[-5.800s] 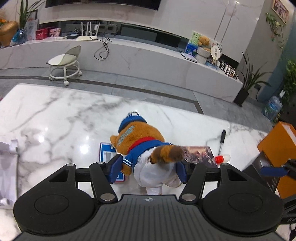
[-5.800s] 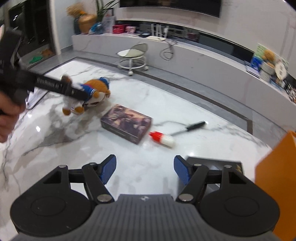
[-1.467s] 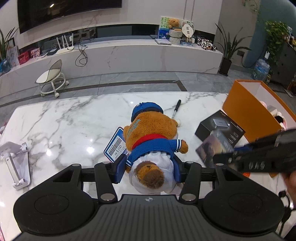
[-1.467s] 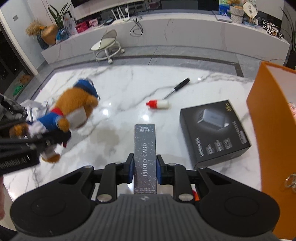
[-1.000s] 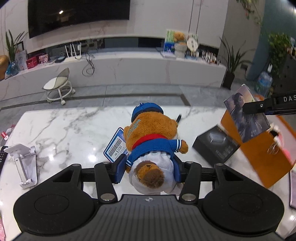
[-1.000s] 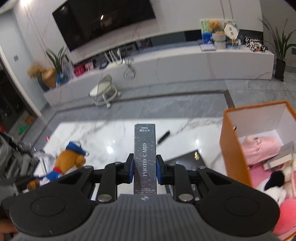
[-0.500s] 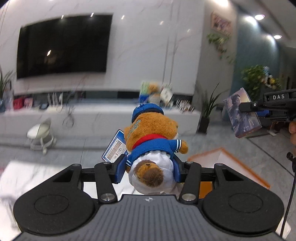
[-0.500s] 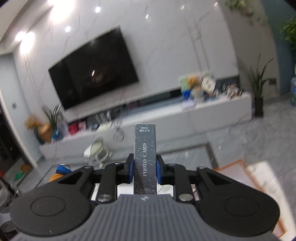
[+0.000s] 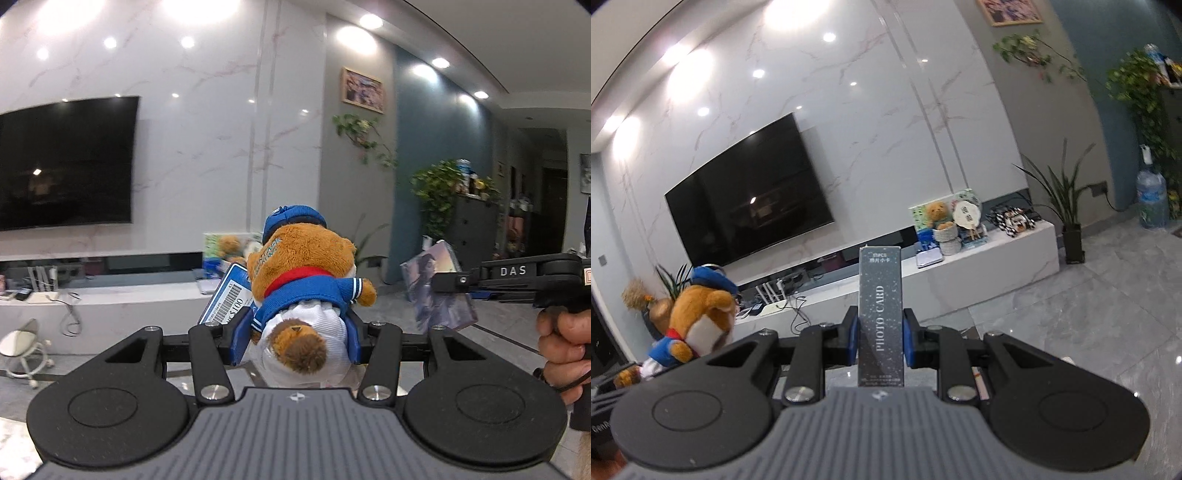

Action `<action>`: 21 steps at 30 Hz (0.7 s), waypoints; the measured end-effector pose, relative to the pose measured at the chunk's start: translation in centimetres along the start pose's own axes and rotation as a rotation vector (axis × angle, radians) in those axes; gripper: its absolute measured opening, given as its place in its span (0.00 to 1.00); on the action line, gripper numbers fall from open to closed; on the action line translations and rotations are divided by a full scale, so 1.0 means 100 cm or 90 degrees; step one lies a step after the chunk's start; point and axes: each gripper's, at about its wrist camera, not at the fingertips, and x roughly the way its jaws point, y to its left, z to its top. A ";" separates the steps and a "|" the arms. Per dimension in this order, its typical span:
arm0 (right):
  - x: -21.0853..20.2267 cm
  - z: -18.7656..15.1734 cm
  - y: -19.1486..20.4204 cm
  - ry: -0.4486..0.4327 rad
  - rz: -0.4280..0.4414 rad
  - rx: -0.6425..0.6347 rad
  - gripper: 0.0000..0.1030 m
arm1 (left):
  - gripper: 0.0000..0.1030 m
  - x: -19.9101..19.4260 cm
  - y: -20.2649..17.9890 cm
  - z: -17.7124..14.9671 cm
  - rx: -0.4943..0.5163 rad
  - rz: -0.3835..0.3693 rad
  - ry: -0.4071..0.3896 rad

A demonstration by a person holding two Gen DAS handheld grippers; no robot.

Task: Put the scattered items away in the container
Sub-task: 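Carry the sailor bear with the left tool while the right tool carries the card box to the orange box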

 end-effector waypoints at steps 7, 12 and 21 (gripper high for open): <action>0.025 -0.012 -0.041 0.027 -0.018 0.041 0.24 | 0.56 0.062 -0.027 -0.022 -0.007 -0.047 0.058; 0.048 -0.026 -0.061 0.024 0.004 0.032 0.24 | 0.56 0.098 -0.031 -0.038 -0.015 -0.059 0.091; 0.117 -0.074 -0.107 0.086 -0.016 0.092 0.24 | 0.56 0.164 -0.023 -0.083 -0.014 -0.045 0.186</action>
